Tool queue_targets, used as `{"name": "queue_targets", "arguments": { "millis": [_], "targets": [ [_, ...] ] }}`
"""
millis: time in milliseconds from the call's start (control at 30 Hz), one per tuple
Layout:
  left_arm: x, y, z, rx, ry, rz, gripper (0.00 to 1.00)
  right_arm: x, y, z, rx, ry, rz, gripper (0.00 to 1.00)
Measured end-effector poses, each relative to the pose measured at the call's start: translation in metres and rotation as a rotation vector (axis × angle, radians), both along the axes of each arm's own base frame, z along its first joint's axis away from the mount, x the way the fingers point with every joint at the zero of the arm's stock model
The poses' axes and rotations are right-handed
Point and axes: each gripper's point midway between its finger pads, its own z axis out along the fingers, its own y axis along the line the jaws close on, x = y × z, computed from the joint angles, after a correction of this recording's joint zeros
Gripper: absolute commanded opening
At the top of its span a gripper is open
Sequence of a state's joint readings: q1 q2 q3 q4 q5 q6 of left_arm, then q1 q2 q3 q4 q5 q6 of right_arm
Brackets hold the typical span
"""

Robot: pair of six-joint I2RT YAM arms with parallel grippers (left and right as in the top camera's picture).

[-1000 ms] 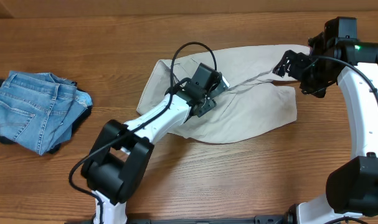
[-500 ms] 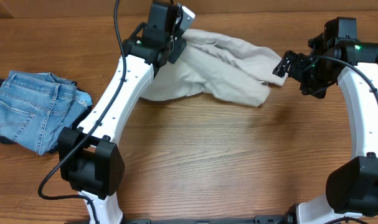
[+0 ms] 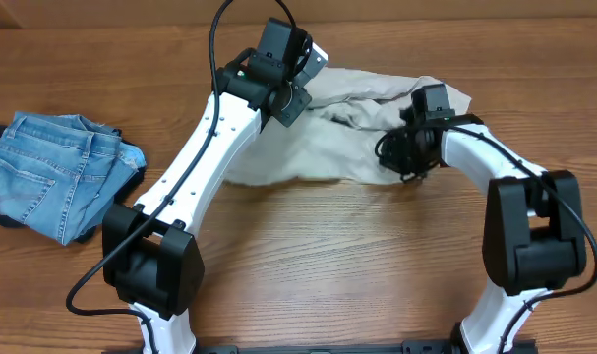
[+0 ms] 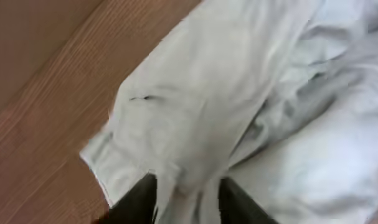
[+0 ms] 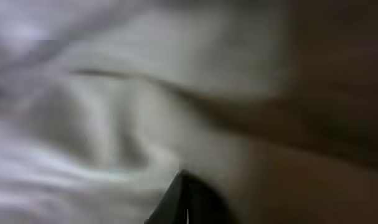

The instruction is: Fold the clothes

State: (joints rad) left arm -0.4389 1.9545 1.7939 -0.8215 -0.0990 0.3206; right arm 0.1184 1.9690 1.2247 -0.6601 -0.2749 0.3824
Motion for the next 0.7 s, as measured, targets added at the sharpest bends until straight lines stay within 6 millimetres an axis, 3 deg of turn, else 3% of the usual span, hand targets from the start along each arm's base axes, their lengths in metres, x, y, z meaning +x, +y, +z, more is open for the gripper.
{"name": "queue_targets", "arguments": {
  "millis": [33, 100, 200, 267, 367, 467, 500, 567, 633, 700],
  "targets": [
    [-0.001, 0.000, -0.001, -0.001, 0.007, 0.001, 0.81, -0.006, -0.011, -0.003, -0.036, 0.035, -0.025, 0.04],
    [-0.004, 0.001, -0.002, 0.003, 0.018, 0.003, 0.85, -0.023, -0.030, -0.004, -0.110, 0.113, -0.052, 0.04],
    [-0.013, 0.002, -0.008, 0.008, 0.064, -0.008, 0.83, -0.052, -0.058, -0.003, -0.227, 0.232, -0.100, 0.04],
    [-0.025, 0.001, -0.014, 0.000, 0.120, -0.026, 0.69, -0.069, -0.082, -0.003, -0.336, 0.302, -0.152, 0.04],
    [-0.032, -0.009, -0.024, -0.003, 0.156, -0.085, 0.41, -0.068, -0.094, -0.003, -0.387, 0.293, -0.186, 0.04],
    [-0.022, -0.028, -0.066, 0.009, 0.194, -0.136, 0.37, -0.067, -0.096, -0.003, -0.398, 0.288, -0.192, 0.04],
    [-0.023, -0.031, -0.099, 0.032, 0.254, -0.142, 0.38, -0.067, -0.096, -0.003, -0.400, 0.288, -0.195, 0.04],
    [-0.026, -0.032, -0.129, 0.059, 0.306, -0.149, 0.16, -0.067, -0.096, -0.003, -0.400, 0.288, -0.194, 0.04],
    [-0.024, -0.033, -0.139, 0.083, 0.301, -0.154, 0.05, -0.067, -0.096, -0.003, -0.399, 0.288, -0.195, 0.04],
    [-0.018, -0.031, -0.139, 0.106, 0.273, -0.139, 0.08, -0.067, -0.096, -0.003, -0.399, 0.287, -0.194, 0.04]
  ]
}}
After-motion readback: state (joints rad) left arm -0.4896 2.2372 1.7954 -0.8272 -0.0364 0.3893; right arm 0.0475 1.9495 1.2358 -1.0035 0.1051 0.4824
